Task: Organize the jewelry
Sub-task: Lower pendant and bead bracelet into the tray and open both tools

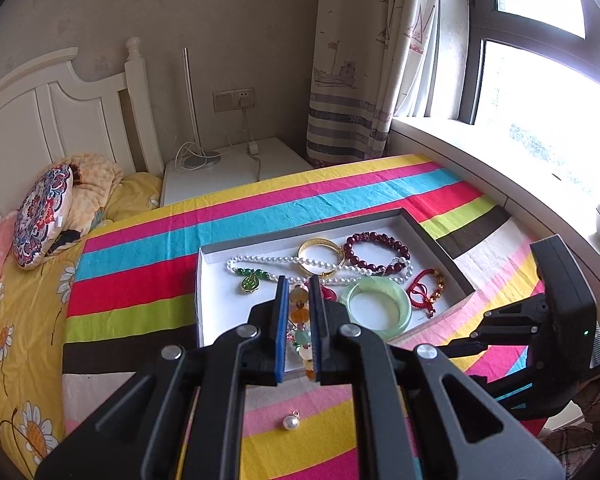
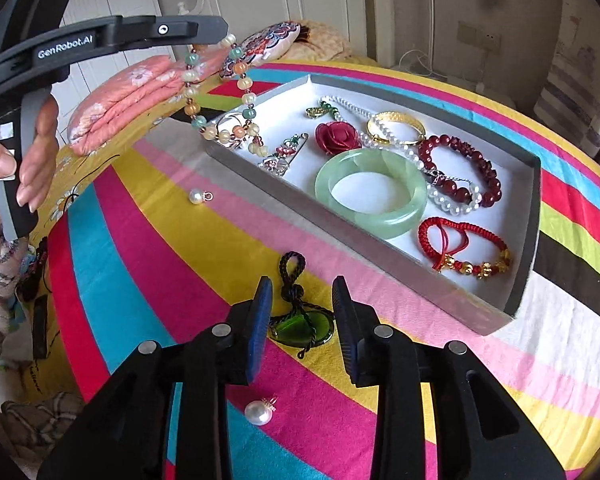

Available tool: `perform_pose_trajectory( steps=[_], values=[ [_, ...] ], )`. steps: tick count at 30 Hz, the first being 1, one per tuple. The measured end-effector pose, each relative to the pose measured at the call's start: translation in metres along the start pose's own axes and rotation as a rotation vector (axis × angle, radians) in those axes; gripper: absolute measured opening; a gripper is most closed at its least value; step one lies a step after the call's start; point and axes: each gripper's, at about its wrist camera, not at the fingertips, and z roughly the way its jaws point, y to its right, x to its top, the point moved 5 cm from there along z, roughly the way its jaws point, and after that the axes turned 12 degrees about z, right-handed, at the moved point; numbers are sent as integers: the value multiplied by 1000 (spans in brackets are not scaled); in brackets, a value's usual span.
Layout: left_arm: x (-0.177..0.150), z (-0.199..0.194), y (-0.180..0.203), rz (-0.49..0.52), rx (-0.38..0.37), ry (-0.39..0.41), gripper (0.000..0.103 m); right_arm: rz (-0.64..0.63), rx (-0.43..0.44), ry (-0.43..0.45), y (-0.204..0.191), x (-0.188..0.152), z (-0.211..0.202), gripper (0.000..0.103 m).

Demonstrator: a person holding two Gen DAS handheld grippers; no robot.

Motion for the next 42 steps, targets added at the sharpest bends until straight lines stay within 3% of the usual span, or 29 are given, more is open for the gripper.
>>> perform_pose_trajectory(
  steps=[4, 6, 9, 16, 23, 29, 37, 42],
  values=[
    [1, 1, 0, 4, -1, 4, 9, -88, -41, -19, -15, 3, 14, 30],
    [4, -1, -2, 6, 4, 11, 9, -145, -104, -25, -23, 1, 15, 11],
    [8, -3, -8, 5, 9, 20, 9, -178, -144, 31, -29, -2, 5, 11],
    [11, 10, -21, 10, 24, -4, 9, -33, 46, 153, -23, 46, -43, 11],
    [12, 31, -36, -18, 49, -29, 9, -5, 94, 200, -34, 96, -49, 11],
    [9, 53, -54, -48, 104, -65, 9, -9, 73, 156, -40, 112, -17, 11],
    [-14, 85, -56, -99, 34, -134, 10, 7, 14, 39, -37, 104, 42, 12],
    [-27, 96, -51, -105, 20, -159, 31, 31, 8, 17, -32, 98, 51, 18]
  ],
)
